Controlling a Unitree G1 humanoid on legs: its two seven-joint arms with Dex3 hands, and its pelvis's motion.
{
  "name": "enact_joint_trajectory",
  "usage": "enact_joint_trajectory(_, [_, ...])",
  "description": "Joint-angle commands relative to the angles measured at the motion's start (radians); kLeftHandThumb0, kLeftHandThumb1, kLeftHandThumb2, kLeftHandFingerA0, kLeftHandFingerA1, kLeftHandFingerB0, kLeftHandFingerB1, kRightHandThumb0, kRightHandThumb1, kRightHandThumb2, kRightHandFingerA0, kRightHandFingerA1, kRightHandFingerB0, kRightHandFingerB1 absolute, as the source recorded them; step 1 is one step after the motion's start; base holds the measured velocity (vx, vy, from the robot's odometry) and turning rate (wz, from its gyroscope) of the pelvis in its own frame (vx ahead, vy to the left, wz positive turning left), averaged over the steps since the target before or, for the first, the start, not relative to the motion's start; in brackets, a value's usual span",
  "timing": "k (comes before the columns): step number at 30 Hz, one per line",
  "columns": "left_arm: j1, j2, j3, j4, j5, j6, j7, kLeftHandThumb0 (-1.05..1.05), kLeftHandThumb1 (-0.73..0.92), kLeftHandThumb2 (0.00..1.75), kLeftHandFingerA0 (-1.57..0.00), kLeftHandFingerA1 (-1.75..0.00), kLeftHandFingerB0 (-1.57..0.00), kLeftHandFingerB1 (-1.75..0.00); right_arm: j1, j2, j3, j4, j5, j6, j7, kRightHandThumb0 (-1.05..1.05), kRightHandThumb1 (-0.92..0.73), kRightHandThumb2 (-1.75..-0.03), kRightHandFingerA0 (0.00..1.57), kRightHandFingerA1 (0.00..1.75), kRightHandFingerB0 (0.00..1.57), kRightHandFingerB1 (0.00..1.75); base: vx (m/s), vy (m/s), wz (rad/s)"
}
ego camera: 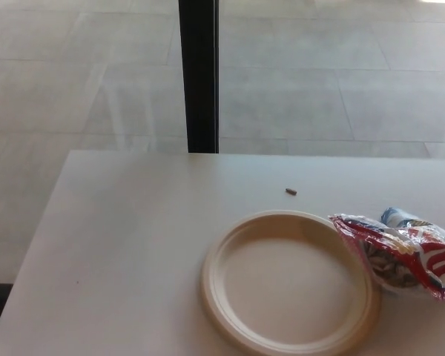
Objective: The robot uses its right hand to pick up a bag of sunflower seeds kept in the middle of the desk and tilts it over a plate kept next to it to pour out a few seeds and then puts the bag of seeds back on the desk
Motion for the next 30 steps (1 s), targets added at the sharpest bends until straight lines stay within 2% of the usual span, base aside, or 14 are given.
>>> enact_joint_trajectory(1, [0.020,0.006,-0.016,0.005,-0.004,-0.044,-0.009,-0.71,0.68,0.61,-0.40,-0.51,-0.34,-0.35,-0.023,-0.054,0.088,0.075,-0.148,-0.110,0.033,-0.63,-0.40,-0.81,0.06,0.52,0.00,0.35,0.00,0.000,0.00])
enact_joint_trajectory(2, [0.022,0.006,-0.018,0.008,-0.003,-0.050,-0.018,-0.73,0.69,0.61,-0.38,-0.51,-0.33,-0.35,-0.041,-0.061,0.112,0.104,-0.174,-0.126,0.025,-0.63,-0.57,-0.57,0.07,0.44,0.08,0.26,0.00,0.000,0.00])
enact_joint_trajectory(3, [0.023,0.007,-0.023,0.009,0.002,-0.054,-0.013,-0.72,0.69,0.61,-0.39,-0.50,-0.33,-0.34,-0.054,-0.066,0.127,0.112,-0.187,-0.117,0.024,-0.65,-0.41,-0.80,0.03,0.46,0.07,0.28,0.00,0.000,0.00])
enact_joint_trajectory(4, [0.022,0.007,-0.025,0.012,0.002,-0.053,-0.009,-0.71,0.69,0.61,-0.41,-0.50,-0.32,-0.34,-0.065,-0.068,0.136,0.129,-0.194,-0.128,0.023,-0.59,-0.54,-0.60,0.05,0.40,0.09,0.23,0.00,0.000,0.00])
enact_joint_trajectory(5, [0.023,0.007,-0.028,0.014,0.002,-0.055,-0.008,-0.72,0.69,0.61,-0.41,-0.50,-0.33,-0.34,-0.076,-0.068,0.143,0.142,-0.196,-0.136,0.024,-0.59,-0.54,-0.58,0.05,0.39,0.09,0.24,0.00,0.000,0.00])
enact_joint_trajectory(6, [0.026,0.006,-0.034,0.015,0.008,-0.061,-0.007,-0.72,0.70,0.61,-0.41,-0.49,-0.33,-0.34,-0.080,-0.069,0.147,0.145,-0.196,-0.139,0.027,-0.62,-0.39,-0.80,0.03,0.37,0.02,0.30,0.00,0.000,0.00])
enact_joint_trajectory(7, [0.028,0.005,-0.042,0.012,0.012,-0.064,-0.005,-0.71,0.70,0.62,-0.42,-0.52,-0.33,-0.35,-0.084,-0.070,0.153,0.148,-0.201,-0.140,0.025,-0.63,-0.40,-0.81,0.02,0.35,0.02,0.30,0.00,0.000,0.00])
enact_joint_trajectory(11, [0.030,0.001,-0.051,0.010,0.002,-0.053,-0.001,-0.67,0.70,0.61,-0.45,-0.52,-0.34,-0.35,-0.086,-0.070,0.167,0.130,-0.225,-0.143,0.015,-0.64,-0.40,-0.80,0.02,0.35,0.01,0.31,0.00,0.000,0.00])
enact_joint_trajectory(13, [0.029,-0.008,-0.055,0.012,0.002,-0.060,0.008,-0.69,0.70,0.61,-0.42,-0.51,-0.33,-0.35,-0.103,-0.066,0.186,0.132,-0.262,-0.140,-0.005,-0.64,-0.41,-0.82,0.01,0.30,0.00,0.31,0.00,0.000,0.00])
enact_joint_trajectory(15, [0.028,-0.014,-0.050,0.011,-0.008,-0.054,0.011,-0.68,0.70,0.61,-0.42,-0.53,-0.34,-0.36,-0.112,-0.058,0.194,0.129,-0.279,-0.134,-0.016,-0.72,-0.42,-0.78,0.00,0.16,0.08,0.25,0.00,0.000,0.00])
enact_joint_trajectory(17, [0.028,-0.014,-0.051,0.009,-0.009,-0.053,0.015,-0.67,0.70,0.61,-0.42,-0.52,-0.34,-0.36,-0.114,-0.054,0.194,0.134,-0.284,-0.137,-0.019,-0.73,-0.41,-0.76,0.00,0.13,0.09,0.24,0.00,0.000,0.00])
enact_joint_trajectory(20, [0.034,-0.016,-0.054,0.004,-0.008,-0.053,0.016,-0.67,0.69,0.61,-0.46,-0.55,-0.35,-0.36,-0.118,-0.026,0.217,0.135,-0.320,-0.142,-0.050,-0.78,-0.44,-0.75,0.00,0.03,0.09,0.13,0.00,0.000,0.00])
enact_joint_trajectory(27, [0.036,-0.019,-0.062,0.008,-0.004,-0.051,0.032,-0.68,0.69,0.61,-0.49,-0.56,-0.38,-0.36,-0.084,0.003,0.283,0.101,-0.401,-0.213,-0.096,-0.82,-0.47,-0.79,0.00,0.03,0.09,0.10,0.00,0.000,0.00])
enact_joint_trajectory(30, [0.039,-0.017,-0.068,0.012,0.001,-0.053,0.034,-0.69,0.68,0.61,-0.49,-0.56,-0.38,-0.37,-0.076,0.013,0.308,0.085,-0.427,-0.249,-0.105,-0.79,-0.45,-0.79,0.00,0.08,0.03,0.10,0.00,0.000,0.00])
